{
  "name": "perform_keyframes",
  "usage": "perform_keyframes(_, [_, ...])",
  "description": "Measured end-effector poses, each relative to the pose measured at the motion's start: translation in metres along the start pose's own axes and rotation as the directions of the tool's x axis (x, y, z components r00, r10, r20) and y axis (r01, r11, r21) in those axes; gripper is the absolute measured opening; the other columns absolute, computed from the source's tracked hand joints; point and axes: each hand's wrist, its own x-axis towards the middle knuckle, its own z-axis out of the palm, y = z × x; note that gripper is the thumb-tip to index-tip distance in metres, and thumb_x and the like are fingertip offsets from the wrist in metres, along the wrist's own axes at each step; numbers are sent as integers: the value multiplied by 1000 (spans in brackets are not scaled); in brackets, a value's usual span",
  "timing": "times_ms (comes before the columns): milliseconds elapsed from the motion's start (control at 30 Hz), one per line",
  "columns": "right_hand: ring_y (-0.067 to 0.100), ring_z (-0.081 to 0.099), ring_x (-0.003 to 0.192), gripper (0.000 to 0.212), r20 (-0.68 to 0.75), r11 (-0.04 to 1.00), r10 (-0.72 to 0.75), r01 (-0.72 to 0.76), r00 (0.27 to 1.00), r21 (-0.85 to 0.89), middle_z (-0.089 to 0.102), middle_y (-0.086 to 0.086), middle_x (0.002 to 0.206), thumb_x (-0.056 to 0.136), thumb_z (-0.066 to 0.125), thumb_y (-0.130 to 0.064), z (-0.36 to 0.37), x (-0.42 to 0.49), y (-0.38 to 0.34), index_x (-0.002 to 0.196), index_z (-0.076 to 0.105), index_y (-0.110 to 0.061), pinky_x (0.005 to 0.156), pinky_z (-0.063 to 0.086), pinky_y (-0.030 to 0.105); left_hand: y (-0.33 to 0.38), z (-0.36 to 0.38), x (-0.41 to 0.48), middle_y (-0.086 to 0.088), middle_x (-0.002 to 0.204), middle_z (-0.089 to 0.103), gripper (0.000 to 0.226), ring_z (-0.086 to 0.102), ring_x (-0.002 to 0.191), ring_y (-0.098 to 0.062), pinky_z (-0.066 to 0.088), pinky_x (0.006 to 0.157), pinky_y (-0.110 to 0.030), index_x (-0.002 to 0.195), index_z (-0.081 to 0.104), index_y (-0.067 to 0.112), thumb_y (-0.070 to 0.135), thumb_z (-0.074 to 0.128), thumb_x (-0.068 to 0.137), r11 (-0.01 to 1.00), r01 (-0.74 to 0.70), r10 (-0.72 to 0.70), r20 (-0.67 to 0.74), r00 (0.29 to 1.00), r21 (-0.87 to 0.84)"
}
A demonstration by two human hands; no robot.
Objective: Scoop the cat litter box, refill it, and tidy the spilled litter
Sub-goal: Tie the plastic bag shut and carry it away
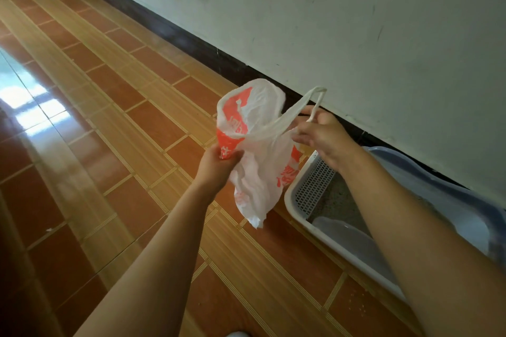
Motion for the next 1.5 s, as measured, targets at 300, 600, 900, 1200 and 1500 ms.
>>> perform_keyframes(300, [18, 45, 121, 69, 94, 960, 37, -9, 995, -280, 49, 2, 126, 80, 59, 4, -4, -11, 30, 137, 33, -25, 91, 44, 34, 11, 5, 2, 4, 90, 68, 6, 67, 80, -11, 54, 61, -18, 90, 63, 21, 22, 57, 92, 974, -6, -5, -45, 999, -228])
perform_keyframes(600, [22, 24, 140, 101, 173, 929, -52, 111, 984, -354, 22, 5, 153, 81, 68, -9, 14, -6, 24, 147, -8, -21, 113, 26, 40, 24, 0, 4, -5, 102, 69, 14, 68, 92, -23, 57, 80, -40, 101, 62, 20, 24, 51, 95, 932, 20, -9, 32, 999, -362])
perform_keyframes(900, [11, 41, 116, 103, -196, 990, -138, 144, 971, 13, 39, 4, 138, 69, 80, -19, 22, 6, 20, 144, 10, -22, 86, 43, 26, 28, -12, -1, -2, 99, 69, 16, 69, 90, -22, 59, 75, -36, 102, 63, 17, 26, 53, 93, 930, 37, -16, 61, 998, -364])
perform_keyframes(1200, [6, 65, 89, 33, -105, 967, -249, 241, 963, -78, 67, -6, 96, 79, 71, -24, 28, 0, 8, 109, 58, -18, 70, 53, 16, 39, -13, -3, -4, 101, 68, 32, 69, 89, -20, 57, 82, -36, 118, 56, 14, 34, 48, 93, 935, 116, -15, 289, 957, -334])
perform_keyframes(1500, [16, 65, 83, 12, 36, 931, -256, 257, 966, -260, 65, 3, 87, 88, 57, -15, 41, -2, -18, 98, 61, -9, 65, 58, 26, 27, -18, 1, -6, 118, 63, 64, 65, 105, -22, 54, 88, -46, 132, 43, 22, 22, 75, 77, 1000, 2, 12, 486, 874, -28])
